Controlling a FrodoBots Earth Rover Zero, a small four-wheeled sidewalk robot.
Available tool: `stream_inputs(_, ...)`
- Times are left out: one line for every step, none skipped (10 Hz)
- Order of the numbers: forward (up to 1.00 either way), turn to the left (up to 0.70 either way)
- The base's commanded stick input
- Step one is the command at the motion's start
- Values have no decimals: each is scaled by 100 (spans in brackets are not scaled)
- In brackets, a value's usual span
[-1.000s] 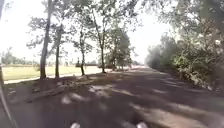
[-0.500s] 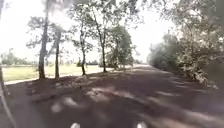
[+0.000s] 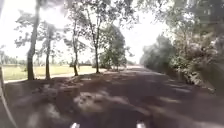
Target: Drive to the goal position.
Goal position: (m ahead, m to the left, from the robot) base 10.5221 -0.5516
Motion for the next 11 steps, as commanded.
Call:
stream_inputs(70,0)
stream_inputs(70,0)
stream_inputs(70,0)
stream_inputs(70,0)
stream_inputs(70,0)
stream_inputs(70,0)
stream_inputs(70,0)
stream_inputs(70,0)
stream_inputs(70,0)
stream_inputs(70,0)
stream_inputs(70,0)
